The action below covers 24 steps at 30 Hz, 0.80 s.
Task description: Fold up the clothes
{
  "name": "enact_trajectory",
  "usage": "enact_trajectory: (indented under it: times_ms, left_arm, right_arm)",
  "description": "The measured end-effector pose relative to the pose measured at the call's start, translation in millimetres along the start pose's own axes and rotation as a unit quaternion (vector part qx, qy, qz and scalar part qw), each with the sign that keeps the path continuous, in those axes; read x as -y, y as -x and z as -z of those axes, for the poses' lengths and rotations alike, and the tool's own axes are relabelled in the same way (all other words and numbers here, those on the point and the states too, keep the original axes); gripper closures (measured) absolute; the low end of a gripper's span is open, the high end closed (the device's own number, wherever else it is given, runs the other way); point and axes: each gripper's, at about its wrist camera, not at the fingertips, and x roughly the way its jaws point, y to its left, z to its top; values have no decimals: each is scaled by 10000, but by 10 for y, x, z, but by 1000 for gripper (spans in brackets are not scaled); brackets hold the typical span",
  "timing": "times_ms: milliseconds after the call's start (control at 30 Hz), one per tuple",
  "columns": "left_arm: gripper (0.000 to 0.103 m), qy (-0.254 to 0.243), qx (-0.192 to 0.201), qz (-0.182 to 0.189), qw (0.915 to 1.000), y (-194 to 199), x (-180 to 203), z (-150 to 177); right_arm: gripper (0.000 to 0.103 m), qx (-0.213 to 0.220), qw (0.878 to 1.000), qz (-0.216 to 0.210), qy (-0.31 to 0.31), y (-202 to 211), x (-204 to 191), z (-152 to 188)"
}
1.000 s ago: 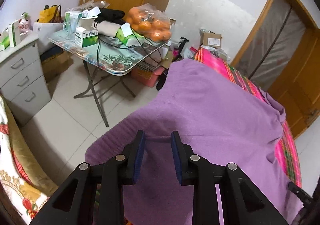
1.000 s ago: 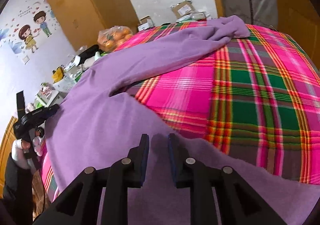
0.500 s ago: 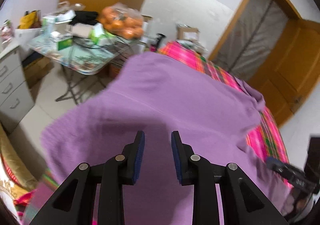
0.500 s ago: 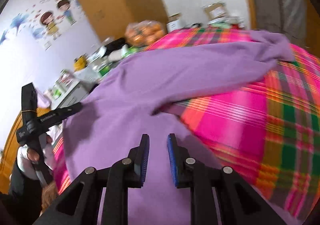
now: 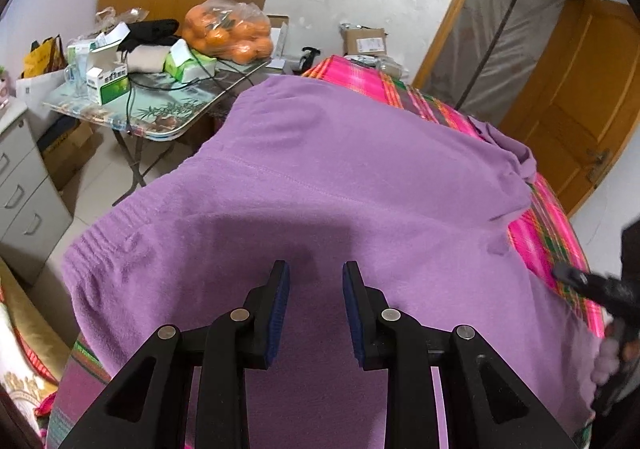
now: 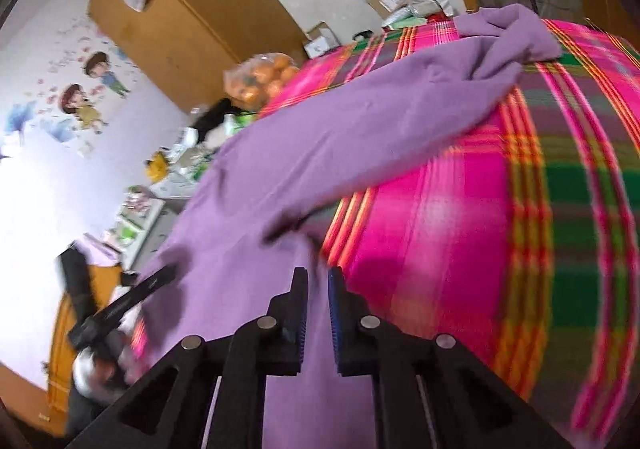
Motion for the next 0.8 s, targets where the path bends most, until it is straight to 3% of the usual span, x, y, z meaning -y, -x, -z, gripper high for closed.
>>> enact_trajectory:
  times_ms: [167,233,267,400,567,733,800]
  left_arm:
    - [74,-391,-113,467,9981,33,338,87]
    - [74,-606,-161,562,9965,8,471,119]
    - [74,-645,-199,544,9962,-18,491,137]
    - [74,-706,-282,474,9960,-64,512,190]
    - [74,-640,-232,374,9970,12,428,219]
    - [74,-716,-197,334,9967,-19,423,224]
    - [75,-686,-193,372,9968,-23,404,224]
  right_arm:
    - [91,-8,9989,200,-435,326,287,407]
    - [97,161,9973,282,-657,484,410,487]
    - [102,246,9962,322,-767,563,472,527]
    - [101,583,9898,485,-1208,878,720,686]
    - [93,1002,9770,686,-1754,1273,1029,885]
    - [93,1017,9763,1135,-1535,1513,975,1221]
    - [97,1257,9683,1306,-1719,1739,1083,1437]
